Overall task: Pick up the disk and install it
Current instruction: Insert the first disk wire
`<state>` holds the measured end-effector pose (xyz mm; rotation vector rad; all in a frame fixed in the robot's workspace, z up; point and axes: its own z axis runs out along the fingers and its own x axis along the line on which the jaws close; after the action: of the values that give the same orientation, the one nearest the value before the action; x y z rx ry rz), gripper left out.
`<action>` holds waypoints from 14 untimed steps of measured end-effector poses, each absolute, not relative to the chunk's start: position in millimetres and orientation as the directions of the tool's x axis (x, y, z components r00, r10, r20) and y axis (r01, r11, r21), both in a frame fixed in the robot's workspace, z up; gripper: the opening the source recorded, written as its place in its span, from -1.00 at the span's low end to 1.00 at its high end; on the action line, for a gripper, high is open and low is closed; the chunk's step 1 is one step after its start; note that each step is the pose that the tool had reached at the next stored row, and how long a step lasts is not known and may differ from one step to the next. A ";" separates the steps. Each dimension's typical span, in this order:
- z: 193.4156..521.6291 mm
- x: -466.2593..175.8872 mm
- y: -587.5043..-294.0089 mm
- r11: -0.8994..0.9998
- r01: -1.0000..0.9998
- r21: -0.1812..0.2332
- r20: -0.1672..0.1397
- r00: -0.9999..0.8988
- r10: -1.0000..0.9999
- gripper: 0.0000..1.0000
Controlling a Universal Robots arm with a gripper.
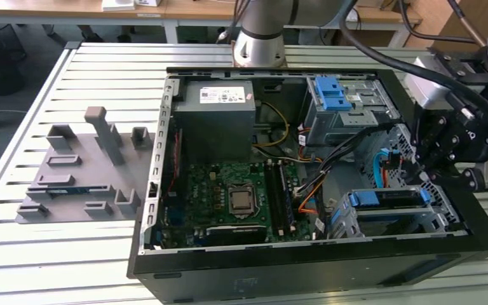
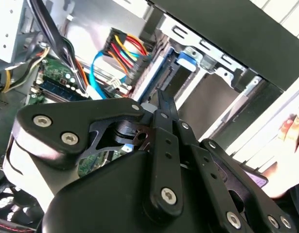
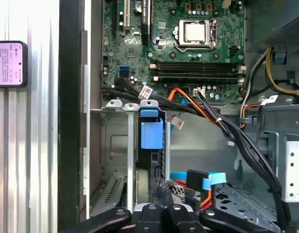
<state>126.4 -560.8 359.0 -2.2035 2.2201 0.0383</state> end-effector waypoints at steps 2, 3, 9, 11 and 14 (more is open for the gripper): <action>360.0 126.8 -556.2 0.007 -1.000 0.007 -0.027 -0.008 -1.000 -0.79; 360.8 126.9 -554.1 0.008 -1.000 0.007 -0.027 -0.008 -1.000 -0.79; 365.3 127.9 -544.7 0.007 -1.000 0.005 -0.026 -0.008 -1.000 -0.79; 366.2 128.7 -542.7 0.007 -1.000 0.005 -0.026 -0.007 -1.000 -0.79; 366.3 131.9 -541.1 0.008 -1.000 0.005 -0.025 -0.008 -1.000 -0.79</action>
<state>131.9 -541.1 366.3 -2.2026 2.2194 0.0331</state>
